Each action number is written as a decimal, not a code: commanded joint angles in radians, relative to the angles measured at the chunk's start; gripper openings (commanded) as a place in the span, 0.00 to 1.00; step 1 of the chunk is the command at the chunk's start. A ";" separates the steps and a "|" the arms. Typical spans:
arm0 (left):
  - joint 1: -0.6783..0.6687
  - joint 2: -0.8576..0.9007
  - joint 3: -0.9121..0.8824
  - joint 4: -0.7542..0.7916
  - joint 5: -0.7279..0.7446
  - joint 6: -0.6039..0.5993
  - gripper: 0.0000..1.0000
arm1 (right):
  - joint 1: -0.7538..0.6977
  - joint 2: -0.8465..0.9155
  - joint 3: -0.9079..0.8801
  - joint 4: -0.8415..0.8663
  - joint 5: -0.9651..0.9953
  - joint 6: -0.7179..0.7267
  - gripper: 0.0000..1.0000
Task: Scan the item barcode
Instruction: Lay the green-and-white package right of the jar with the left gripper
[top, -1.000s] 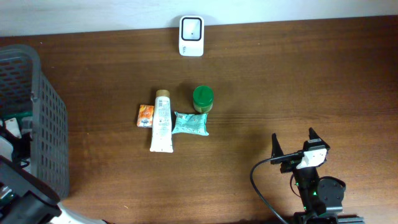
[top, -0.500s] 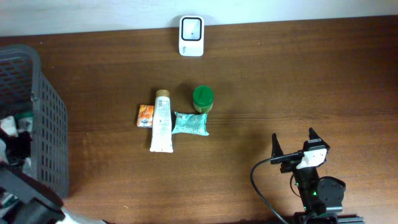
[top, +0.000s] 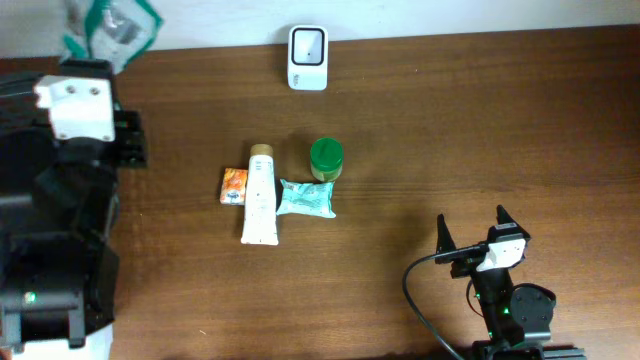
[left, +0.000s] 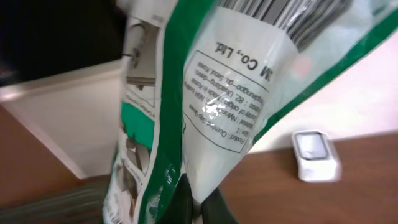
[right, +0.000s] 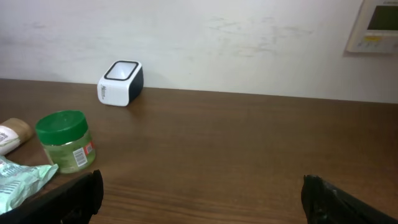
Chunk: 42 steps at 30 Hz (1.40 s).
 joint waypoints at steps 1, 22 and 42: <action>-0.227 0.142 0.006 -0.029 0.001 -0.057 0.00 | 0.005 -0.005 -0.005 -0.005 -0.010 -0.003 0.98; -0.840 0.826 0.007 0.219 -0.025 -0.955 0.99 | 0.005 -0.005 -0.005 -0.005 -0.010 -0.003 0.98; -0.029 0.504 0.009 -0.220 0.140 -0.028 0.99 | 0.005 -0.005 -0.005 -0.004 -0.021 -0.002 0.98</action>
